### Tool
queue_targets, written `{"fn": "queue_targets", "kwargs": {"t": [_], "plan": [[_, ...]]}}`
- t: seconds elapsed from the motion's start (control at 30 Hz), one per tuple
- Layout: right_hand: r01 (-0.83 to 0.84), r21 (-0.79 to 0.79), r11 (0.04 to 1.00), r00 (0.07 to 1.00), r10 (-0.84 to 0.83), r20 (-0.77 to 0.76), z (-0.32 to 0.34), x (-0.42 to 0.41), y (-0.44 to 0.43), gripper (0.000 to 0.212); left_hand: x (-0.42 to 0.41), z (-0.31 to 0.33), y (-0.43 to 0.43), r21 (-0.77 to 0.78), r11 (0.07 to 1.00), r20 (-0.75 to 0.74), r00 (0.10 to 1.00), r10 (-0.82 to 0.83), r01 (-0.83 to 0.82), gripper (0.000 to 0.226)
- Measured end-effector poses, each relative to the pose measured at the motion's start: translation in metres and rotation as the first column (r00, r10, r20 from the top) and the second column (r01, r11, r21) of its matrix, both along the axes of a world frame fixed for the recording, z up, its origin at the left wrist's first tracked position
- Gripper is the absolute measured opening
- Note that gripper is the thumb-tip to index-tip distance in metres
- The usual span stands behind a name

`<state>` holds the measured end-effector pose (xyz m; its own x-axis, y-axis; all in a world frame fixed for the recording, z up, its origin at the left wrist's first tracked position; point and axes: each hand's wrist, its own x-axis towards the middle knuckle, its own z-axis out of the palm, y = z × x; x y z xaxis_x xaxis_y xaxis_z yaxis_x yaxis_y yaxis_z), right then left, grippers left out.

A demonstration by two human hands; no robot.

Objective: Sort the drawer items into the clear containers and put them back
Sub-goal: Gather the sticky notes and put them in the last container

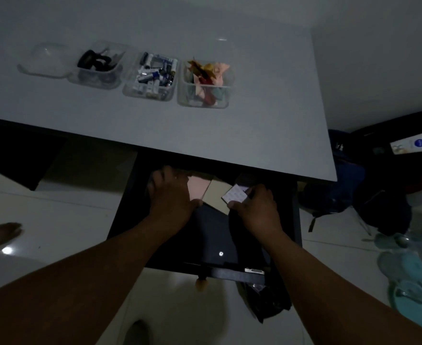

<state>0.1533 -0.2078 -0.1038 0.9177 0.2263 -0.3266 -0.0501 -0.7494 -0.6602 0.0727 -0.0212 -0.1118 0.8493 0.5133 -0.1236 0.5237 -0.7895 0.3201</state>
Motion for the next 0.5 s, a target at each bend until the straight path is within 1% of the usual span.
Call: {"fn": "queue_targets", "kwargs": {"t": [0.03,0.07,0.1,0.13,0.2,0.27,0.3,0.33,0.37,0.4,0.43,0.47,0.5], "plan": [[0.019,0.060,0.998,0.999,-0.017,-0.030,0.002,-0.001,-0.001,0.045,-0.003,0.002,0.001,-0.014,1.000,-0.013,1.000,-0.007,0.007,0.069],[0.029,0.103,0.994,0.998,-0.022,-0.065,0.002,-0.002,-0.002,0.043,-0.006,0.002,0.002,-0.061,0.998,-0.020,1.000,-0.009,0.008,0.065],[0.032,0.122,0.992,0.996,-0.021,-0.089,0.005,-0.004,-0.002,0.043,-0.010,0.002,0.003,-0.149,0.989,-0.014,1.000,0.001,-0.003,0.061],[0.021,0.110,0.994,0.995,-0.009,-0.104,0.005,-0.006,-0.002,0.042,-0.013,0.002,0.006,-0.251,0.968,0.001,1.000,0.024,-0.023,0.059],[0.004,0.089,0.996,0.991,0.008,-0.131,0.004,-0.009,0.001,0.042,-0.018,0.003,0.010,-0.398,0.915,-0.002,0.998,0.066,-0.061,0.055],[0.025,0.082,0.996,0.989,-0.013,-0.145,0.003,-0.010,0.005,0.034,-0.020,0.003,0.016,-0.492,0.865,-0.037,0.995,0.097,-0.103,0.038],[0.050,0.080,0.996,0.985,-0.036,-0.168,0.002,-0.011,0.006,0.028,-0.021,0.005,0.018,-0.553,0.821,-0.064,0.990,0.126,-0.140,0.027],[0.078,0.088,0.993,0.979,-0.059,-0.197,0.001,-0.012,0.008,0.024,-0.021,0.006,0.020,-0.642,0.742,-0.087,0.980,0.179,-0.192,0.021],[0.117,0.117,0.986,0.967,-0.086,-0.238,0.001,-0.013,0.010,0.021,-0.022,0.008,0.022,-0.746,0.620,-0.106,0.963,0.249,-0.243,0.020],[0.176,0.181,0.967,0.947,-0.116,-0.300,0.002,-0.015,0.012,0.019,-0.023,0.009,0.023,-0.832,0.481,-0.130,0.940,0.314,-0.276,0.020],[0.246,0.268,0.932,0.916,-0.134,-0.377,0.005,-0.017,0.015,0.017,-0.025,0.010,0.023,-0.884,0.366,-0.151,0.918,0.366,-0.291,0.021],[0.302,0.352,0.886,0.884,-0.122,-0.451,0.008,-0.020,0.018,0.014,-0.026,0.011,0.023,-0.910,0.294,-0.161,0.902,0.401,-0.293,0.020],[0.335,0.420,0.843,0.857,-0.088,-0.508,0.014,-0.024,0.021,0.011,-0.027,0.010,0.022,-0.923,0.254,-0.161,0.891,0.424,-0.288,0.018]]}}
